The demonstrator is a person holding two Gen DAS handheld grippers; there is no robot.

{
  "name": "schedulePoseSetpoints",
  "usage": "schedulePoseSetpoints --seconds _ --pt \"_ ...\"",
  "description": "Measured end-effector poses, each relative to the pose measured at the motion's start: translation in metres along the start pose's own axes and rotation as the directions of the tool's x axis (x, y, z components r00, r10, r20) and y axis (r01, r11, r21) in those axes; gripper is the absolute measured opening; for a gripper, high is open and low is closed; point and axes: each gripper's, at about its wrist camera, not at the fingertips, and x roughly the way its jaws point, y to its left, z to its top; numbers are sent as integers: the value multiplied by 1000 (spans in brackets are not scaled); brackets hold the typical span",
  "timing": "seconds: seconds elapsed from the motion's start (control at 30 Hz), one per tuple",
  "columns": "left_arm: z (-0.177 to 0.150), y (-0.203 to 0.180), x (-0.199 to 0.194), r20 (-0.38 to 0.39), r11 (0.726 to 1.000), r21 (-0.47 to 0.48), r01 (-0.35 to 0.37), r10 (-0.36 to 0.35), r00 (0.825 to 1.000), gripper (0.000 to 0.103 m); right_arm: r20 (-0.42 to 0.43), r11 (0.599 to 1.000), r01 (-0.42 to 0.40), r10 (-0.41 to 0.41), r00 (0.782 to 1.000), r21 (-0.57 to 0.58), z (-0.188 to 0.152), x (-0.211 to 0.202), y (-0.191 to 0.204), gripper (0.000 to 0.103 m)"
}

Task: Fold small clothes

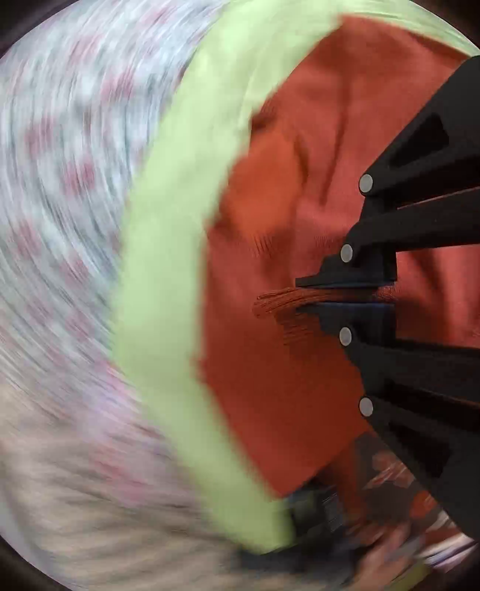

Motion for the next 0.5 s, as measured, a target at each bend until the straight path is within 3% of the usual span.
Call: schedulePoseSetpoints --seconds 0.07,0.17,0.3,0.37,0.5 --pt "-1 -1 -1 6 1000 -4 -17 17 1000 42 91 977 15 -35 995 211 -12 -38 -41 6" --pt "-2 -4 -2 10 999 -4 -40 40 999 42 100 880 134 -200 975 456 -61 -80 -101 6" --pt "-4 -1 -8 29 997 -40 -59 60 998 42 50 853 154 -205 977 499 -88 -82 -112 6" --pt "-6 7 -12 42 995 -90 -40 44 998 42 53 849 147 -201 978 507 -95 -81 -112 6" --pt "-8 18 -9 20 990 -140 -14 17 1000 42 -21 840 162 -177 984 517 -106 -67 -112 6"
